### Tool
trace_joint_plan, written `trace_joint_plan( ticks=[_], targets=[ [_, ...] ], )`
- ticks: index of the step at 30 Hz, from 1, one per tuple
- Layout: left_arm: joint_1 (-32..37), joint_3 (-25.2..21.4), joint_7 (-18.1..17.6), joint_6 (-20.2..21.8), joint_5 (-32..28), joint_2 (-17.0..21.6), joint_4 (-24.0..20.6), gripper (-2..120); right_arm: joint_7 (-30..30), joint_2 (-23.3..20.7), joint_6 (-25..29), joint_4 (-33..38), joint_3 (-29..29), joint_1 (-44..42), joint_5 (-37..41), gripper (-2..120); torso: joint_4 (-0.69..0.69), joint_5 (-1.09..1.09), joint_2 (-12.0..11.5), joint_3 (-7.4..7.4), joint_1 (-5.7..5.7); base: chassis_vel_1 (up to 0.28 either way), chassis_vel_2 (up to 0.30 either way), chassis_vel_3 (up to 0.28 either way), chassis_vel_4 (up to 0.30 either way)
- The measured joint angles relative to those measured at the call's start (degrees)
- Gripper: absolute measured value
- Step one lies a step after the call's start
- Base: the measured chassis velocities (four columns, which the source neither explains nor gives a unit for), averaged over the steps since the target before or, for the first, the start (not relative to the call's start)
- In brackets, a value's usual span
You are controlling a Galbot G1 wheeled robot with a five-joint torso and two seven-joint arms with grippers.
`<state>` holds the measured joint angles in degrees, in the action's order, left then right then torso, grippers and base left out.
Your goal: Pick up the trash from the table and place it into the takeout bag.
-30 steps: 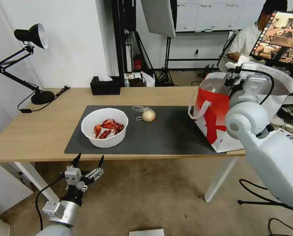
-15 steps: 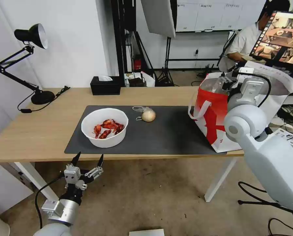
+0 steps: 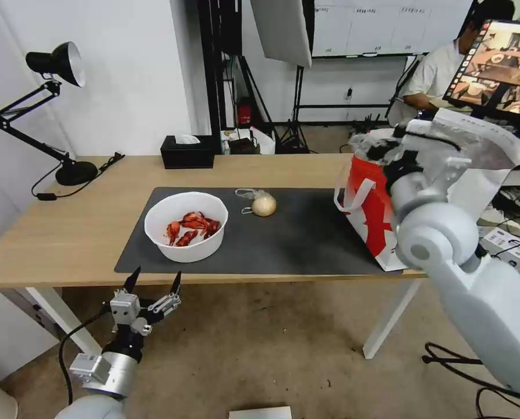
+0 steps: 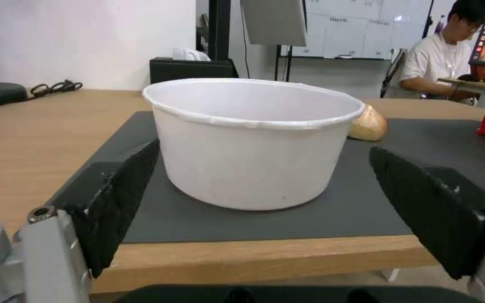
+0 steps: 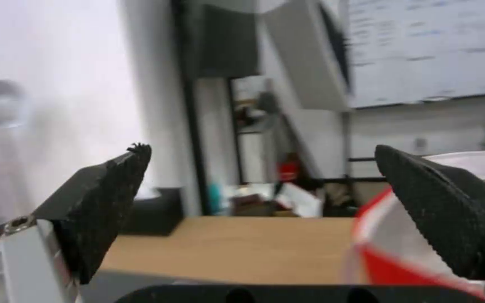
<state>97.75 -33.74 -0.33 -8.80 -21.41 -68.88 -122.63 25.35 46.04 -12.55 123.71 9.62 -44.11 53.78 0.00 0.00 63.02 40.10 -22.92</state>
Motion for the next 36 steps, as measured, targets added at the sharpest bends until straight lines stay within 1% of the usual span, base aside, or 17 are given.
trace_joint_plan(
  ticks=[1,2,4,6,7,10,11,14,15,18,19,23,24,26,27,31,36],
  targets=[
    [0.1,-0.1,0.0,0.0,0.0,0.0,-0.1,100,-2.2,-0.6,0.8,0.8,0.4,-1.7,-0.4,100,0.0,0.0,0.0,0.0,0.0,0.0,0.0,0.0,0.0],
    [0.1,-0.1,0.0,0.0,0.0,0.0,-0.1,100,-2.2,-0.6,0.8,0.8,0.4,-1.7,-0.4,100,0.0,0.0,0.0,0.0,0.0,0.0,0.0,0.0,0.0],
    [0.2,-0.1,0.1,-0.3,0.0,-0.4,-0.1,100,-7.2,-2.0,3.0,2.6,1.5,-5.7,-1.2,100,0.0,0.0,0.0,0.0,0.0,0.0,0.0,0.0,0.0],
    [0.4,-0.1,0.4,-0.8,0.0,-0.7,-0.1,100,-9.8,-2.8,5.0,3.8,2.2,-8.8,-2.0,100,0.0,-0.01,0.0,0.0,0.0,0.0,0.0,0.0,0.0],
    [0.4,-0.1,0.4,-0.8,0.0,-0.7,-0.1,100,-9.8,-2.8,5.0,3.8,2.2,-8.8,-2.0,100,0.0,-0.01,0.0,0.0,0.0,0.0,0.0,0.0,0.0],
    [1.4,-0.4,1.0,-1.7,0.9,-1.4,-0.1,100,-14.2,-3.4,10.0,5.3,4.3,-17.1,-5.4,100,0.01,0.0,0.0,0.0,0.0,0.0,0.0,0.0,0.0],
    [1.4,-0.4,1.0,-1.7,0.9,-1.4,-0.1,100,-14.2,-3.4,10.0,5.3,4.3,-17.1,-5.4,100,0.01,0.0,0.0,0.0,0.0,0.0,0.0,0.0,0.0],
    [2.6,-0.8,1.5,-1.9,2.1,-2.1,-0.2,100,-17.8,-2.6,16.1,4.9,6.7,-26.0,-10.6,100,0.0,0.0,0.0,0.0,0.0,0.0,0.0,0.0,0.0],
    [2.6,-0.8,1.5,-1.9,2.1,-2.1,-0.2,100,-17.8,-2.6,16.1,4.9,6.7,-26.0,-10.6,100,0.0,0.0,0.0,0.0,0.0,0.0,0.0,0.0,0.0],
    [3.6,-1.2,1.8,-1.9,3.0,-2.4,-0.1,100,-20.3,-0.4,22.3,3.3,9.4,-34.1,-15.6,100,0.0,0.0,0.0,0.0,0.0,0.0,0.0,0.0,0.0],
    [3.6,-1.2,1.8,-1.9,3.0,-2.4,-0.1,100,-20.3,-0.4,22.3,3.3,9.4,-34.1,-15.6,100,0.0,0.0,0.0,0.0,0.0,0.0,0.0,0.0,0.0],
    [4.7,-1.6,2.5,-1.9,3.3,-2.7,0.2,100,-22.6,3.7,29.0,-0.8,11.7,-44.1,-21.2,100,0.0,0.01,0.0,0.0,0.0,0.0,0.0,0.0,0.0],
    [4.7,-1.6,2.5,-1.9,3.3,-2.7,0.2,100,-22.6,3.7,29.0,-0.8,11.7,-44.1,-21.2,100,0.0,0.01,0.0,0.0,0.0,0.0,0.0,0.0,0.0],
    [5.0,-1.6,3.0,-1.9,3.9,-3.0,1.0,100,-23.3,5.9,31.1,-3.0,11.9,-47.8,-23.6,100,0.0,0.0,0.0,0.0,0.0,0.0,0.0,0.0,0.0],
    [5.0,-1.6,3.0,-1.9,3.9,-3.0,1.0,100,-23.3,5.9,31.1,-3.0,11.9,-47.8,-23.6,100,0.0,0.0,0.0,0.0,0.0,0.0,0.0,0.0,0.0],
    [5.7,-1.4,3.6,-1.9,5.0,-3.9,3.1,100,-23.9,9.4,33.7,-7.8,11.1,-51.4,-27.6,100,-0.01,0.01,0.0,0.0,0.01,0.0,0.0,0.0,0.0],
    [6.2,-1.6,4.0,-2.3,5.1,-4.3,4.3,100,-23.7,10.1,33.7,-9.3,9.8,-51.3,-28.4,100,0.0,0.0,0.0,0.0,0.01,0.0,0.0,0.0,0.0]
  ],
)
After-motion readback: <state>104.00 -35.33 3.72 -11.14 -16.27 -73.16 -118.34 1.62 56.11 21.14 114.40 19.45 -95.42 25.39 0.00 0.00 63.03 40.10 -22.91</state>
